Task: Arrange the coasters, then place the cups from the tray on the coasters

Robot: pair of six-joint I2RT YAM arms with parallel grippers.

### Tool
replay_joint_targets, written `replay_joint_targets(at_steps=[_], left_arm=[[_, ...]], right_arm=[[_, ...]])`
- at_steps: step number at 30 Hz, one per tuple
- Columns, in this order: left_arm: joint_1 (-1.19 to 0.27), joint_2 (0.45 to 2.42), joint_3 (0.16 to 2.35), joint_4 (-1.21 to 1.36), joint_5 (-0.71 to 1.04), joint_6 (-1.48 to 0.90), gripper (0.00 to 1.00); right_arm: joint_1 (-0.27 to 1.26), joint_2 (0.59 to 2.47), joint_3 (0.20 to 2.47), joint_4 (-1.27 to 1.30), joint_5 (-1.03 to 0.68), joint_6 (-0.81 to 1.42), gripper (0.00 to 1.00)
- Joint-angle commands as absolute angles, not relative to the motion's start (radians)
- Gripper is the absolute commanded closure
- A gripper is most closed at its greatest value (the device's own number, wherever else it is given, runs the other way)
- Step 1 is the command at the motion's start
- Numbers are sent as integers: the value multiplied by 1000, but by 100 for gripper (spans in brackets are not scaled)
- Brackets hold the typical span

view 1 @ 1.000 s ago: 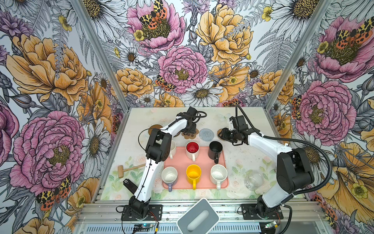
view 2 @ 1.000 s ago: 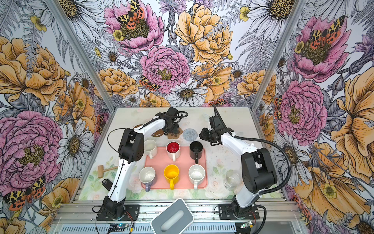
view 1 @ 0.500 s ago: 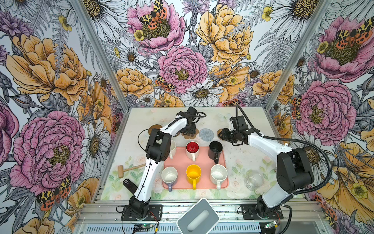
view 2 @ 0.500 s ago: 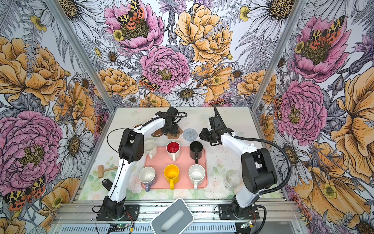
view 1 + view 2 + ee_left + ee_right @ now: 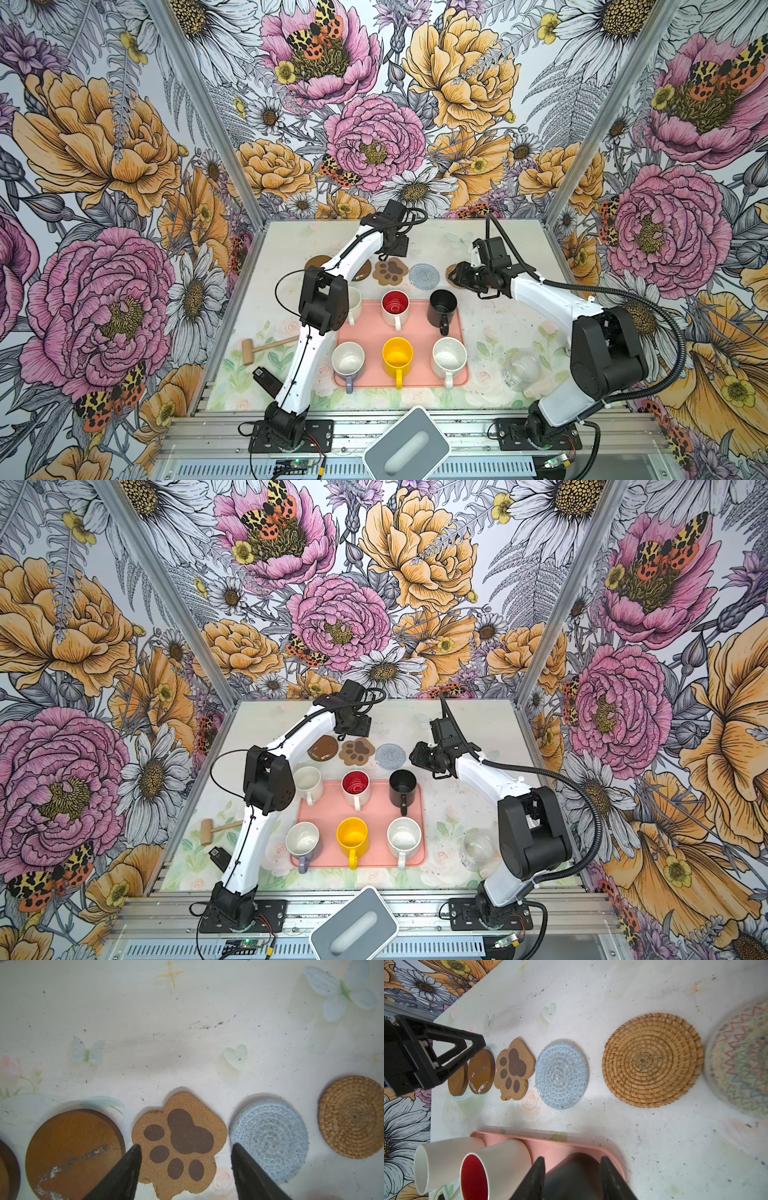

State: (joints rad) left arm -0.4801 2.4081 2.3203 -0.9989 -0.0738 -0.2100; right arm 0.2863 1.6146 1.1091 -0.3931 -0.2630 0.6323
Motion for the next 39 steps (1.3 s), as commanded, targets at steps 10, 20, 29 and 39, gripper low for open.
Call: replay_joint_targets(at_steps=[10,20,29,39], left_arm=[[-476,2136,2262,-1000,-136,-159,31],[-309,1998,2024,-955,-176,-203,30],[-128,2029,1910,-877,-141,-220,29],[-16,2189,1971,-855,-130,-224,30]], right_arm=[[280,1584,1104,-367,-250,641,54],[281,1577,1098,-367,-253,652,54],[285,1590,1113,-368,-257,662,54],[286,1606,1124,-369,-259,672,55]])
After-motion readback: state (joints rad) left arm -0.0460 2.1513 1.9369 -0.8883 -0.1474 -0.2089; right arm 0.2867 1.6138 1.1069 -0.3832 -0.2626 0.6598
